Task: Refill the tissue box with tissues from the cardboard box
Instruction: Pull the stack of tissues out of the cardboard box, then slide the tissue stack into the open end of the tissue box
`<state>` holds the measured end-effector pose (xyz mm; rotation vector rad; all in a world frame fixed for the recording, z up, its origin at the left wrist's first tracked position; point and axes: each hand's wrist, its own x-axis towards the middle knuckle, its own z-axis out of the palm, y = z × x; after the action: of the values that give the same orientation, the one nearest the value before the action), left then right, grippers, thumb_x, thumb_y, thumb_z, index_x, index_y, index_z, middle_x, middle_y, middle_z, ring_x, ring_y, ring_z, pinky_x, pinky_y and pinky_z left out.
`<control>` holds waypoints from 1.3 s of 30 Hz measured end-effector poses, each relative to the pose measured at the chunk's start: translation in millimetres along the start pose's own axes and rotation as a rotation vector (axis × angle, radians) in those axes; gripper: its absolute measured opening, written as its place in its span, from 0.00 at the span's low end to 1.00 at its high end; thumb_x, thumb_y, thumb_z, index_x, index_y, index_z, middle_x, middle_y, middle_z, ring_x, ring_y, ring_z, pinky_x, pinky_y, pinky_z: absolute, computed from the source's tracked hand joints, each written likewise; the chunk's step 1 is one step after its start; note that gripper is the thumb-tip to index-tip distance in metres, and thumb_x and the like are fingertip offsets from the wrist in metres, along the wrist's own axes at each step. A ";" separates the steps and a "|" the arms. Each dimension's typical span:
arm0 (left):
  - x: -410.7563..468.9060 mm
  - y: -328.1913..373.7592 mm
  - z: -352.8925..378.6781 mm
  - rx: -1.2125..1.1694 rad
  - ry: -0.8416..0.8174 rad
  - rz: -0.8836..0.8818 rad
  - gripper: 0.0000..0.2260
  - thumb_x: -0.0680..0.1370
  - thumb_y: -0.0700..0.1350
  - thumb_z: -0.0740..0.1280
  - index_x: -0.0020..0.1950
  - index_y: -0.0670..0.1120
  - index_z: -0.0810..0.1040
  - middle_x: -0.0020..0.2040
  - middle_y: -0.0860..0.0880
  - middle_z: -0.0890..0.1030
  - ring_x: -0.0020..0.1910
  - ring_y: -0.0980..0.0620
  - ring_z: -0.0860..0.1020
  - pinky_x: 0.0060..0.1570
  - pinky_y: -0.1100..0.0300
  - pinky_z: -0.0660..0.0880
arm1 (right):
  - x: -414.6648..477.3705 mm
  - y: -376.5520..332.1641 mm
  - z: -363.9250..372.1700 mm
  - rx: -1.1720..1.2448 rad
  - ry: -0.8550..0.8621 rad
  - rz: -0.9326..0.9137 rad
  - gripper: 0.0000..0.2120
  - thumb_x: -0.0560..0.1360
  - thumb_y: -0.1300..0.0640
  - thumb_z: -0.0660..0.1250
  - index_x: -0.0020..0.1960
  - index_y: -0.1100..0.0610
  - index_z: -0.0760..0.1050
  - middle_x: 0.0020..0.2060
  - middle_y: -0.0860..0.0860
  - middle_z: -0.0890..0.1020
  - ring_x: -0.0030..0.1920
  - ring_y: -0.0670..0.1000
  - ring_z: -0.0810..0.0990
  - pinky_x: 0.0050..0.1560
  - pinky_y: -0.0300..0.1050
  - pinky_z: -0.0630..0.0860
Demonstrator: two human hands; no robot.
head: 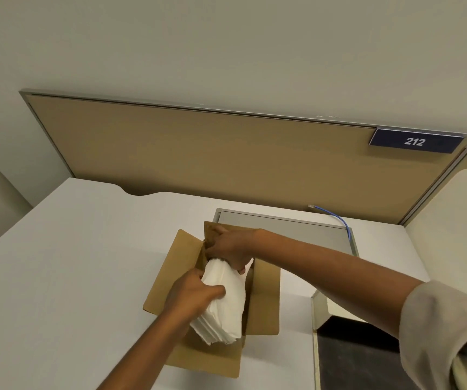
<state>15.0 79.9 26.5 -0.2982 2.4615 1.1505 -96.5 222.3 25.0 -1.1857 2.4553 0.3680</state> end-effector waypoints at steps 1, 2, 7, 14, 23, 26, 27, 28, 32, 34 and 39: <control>-7.8 1.6 -5.5 0.039 -0.002 0.039 0.22 0.69 0.52 0.74 0.59 0.50 0.70 0.52 0.49 0.77 0.48 0.48 0.77 0.49 0.53 0.77 | -13.6 -0.6 -3.7 0.013 0.015 0.036 0.36 0.62 0.53 0.78 0.67 0.50 0.70 0.62 0.52 0.75 0.72 0.63 0.55 0.71 0.62 0.57; -15.3 2.4 -10.1 0.061 -0.013 0.072 0.23 0.69 0.52 0.74 0.59 0.52 0.70 0.53 0.49 0.77 0.49 0.48 0.77 0.52 0.51 0.77 | -28.6 -1.1 -7.6 0.030 0.023 0.088 0.35 0.63 0.52 0.77 0.68 0.50 0.70 0.64 0.52 0.74 0.74 0.64 0.50 0.73 0.63 0.52; -49.3 3.6 -26.2 -0.025 -0.108 0.188 0.23 0.66 0.48 0.77 0.57 0.52 0.72 0.53 0.50 0.77 0.49 0.48 0.77 0.50 0.49 0.79 | -116.1 -7.2 -17.2 0.366 0.084 0.320 0.30 0.64 0.46 0.73 0.65 0.49 0.73 0.64 0.54 0.74 0.72 0.59 0.56 0.68 0.58 0.57; -90.0 21.5 -12.4 -0.210 -0.325 0.246 0.22 0.59 0.47 0.79 0.51 0.47 0.79 0.49 0.47 0.81 0.47 0.46 0.80 0.39 0.57 0.77 | -231.0 -51.8 7.1 0.814 0.211 0.503 0.21 0.66 0.51 0.75 0.57 0.54 0.77 0.51 0.50 0.78 0.51 0.53 0.75 0.47 0.45 0.69; -117.3 38.8 58.2 -0.264 -0.531 0.264 0.13 0.65 0.37 0.77 0.48 0.44 0.83 0.51 0.42 0.83 0.47 0.41 0.81 0.41 0.53 0.79 | -333.1 -107.9 82.3 1.028 0.429 0.813 0.22 0.63 0.46 0.74 0.55 0.53 0.79 0.51 0.49 0.79 0.51 0.50 0.76 0.49 0.40 0.73; -116.2 41.9 90.1 -0.292 -0.504 0.236 0.16 0.60 0.39 0.78 0.47 0.43 0.83 0.49 0.40 0.83 0.47 0.39 0.81 0.48 0.46 0.79 | -351.1 -115.3 111.9 1.098 0.454 0.883 0.20 0.67 0.51 0.76 0.56 0.57 0.79 0.50 0.49 0.79 0.52 0.51 0.76 0.50 0.43 0.73; -113.7 42.2 101.8 -0.302 -0.488 0.228 0.16 0.60 0.40 0.79 0.47 0.43 0.83 0.49 0.41 0.83 0.47 0.40 0.81 0.48 0.46 0.79 | -355.8 -116.5 123.5 1.140 0.470 0.906 0.20 0.66 0.50 0.75 0.55 0.57 0.80 0.50 0.50 0.80 0.51 0.51 0.77 0.51 0.45 0.74; -110.5 42.1 114.1 -0.306 -0.469 0.223 0.16 0.61 0.40 0.79 0.47 0.43 0.82 0.49 0.41 0.83 0.47 0.40 0.81 0.47 0.47 0.79 | -359.8 -117.1 135.5 1.191 0.488 0.927 0.20 0.65 0.50 0.75 0.53 0.57 0.80 0.49 0.50 0.81 0.51 0.52 0.78 0.50 0.45 0.75; -99.8 37.8 164.5 -0.278 -0.385 0.214 0.15 0.65 0.41 0.78 0.48 0.45 0.79 0.49 0.44 0.81 0.47 0.45 0.80 0.43 0.52 0.78 | -369.1 -111.5 185.2 1.362 0.523 0.996 0.16 0.65 0.52 0.77 0.51 0.55 0.80 0.47 0.48 0.81 0.49 0.48 0.79 0.46 0.37 0.75; -95.2 33.6 189.3 -0.278 -0.357 0.186 0.16 0.65 0.42 0.78 0.49 0.46 0.78 0.49 0.46 0.80 0.47 0.46 0.79 0.42 0.54 0.77 | -370.3 -103.9 211.8 1.406 0.520 1.017 0.19 0.64 0.49 0.76 0.52 0.55 0.80 0.48 0.49 0.81 0.50 0.49 0.80 0.49 0.40 0.76; -81.2 23.3 242.4 -0.289 -0.327 0.082 0.22 0.65 0.44 0.78 0.55 0.46 0.75 0.53 0.47 0.78 0.49 0.48 0.78 0.43 0.56 0.75 | -373.2 -85.8 264.2 1.491 0.507 1.052 0.16 0.68 0.55 0.76 0.54 0.56 0.80 0.50 0.51 0.81 0.50 0.48 0.80 0.47 0.37 0.75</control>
<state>144.7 283.2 -61.5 -0.0809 2.0418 1.4635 243.5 531.4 -47.8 0.7045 2.4002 -1.4128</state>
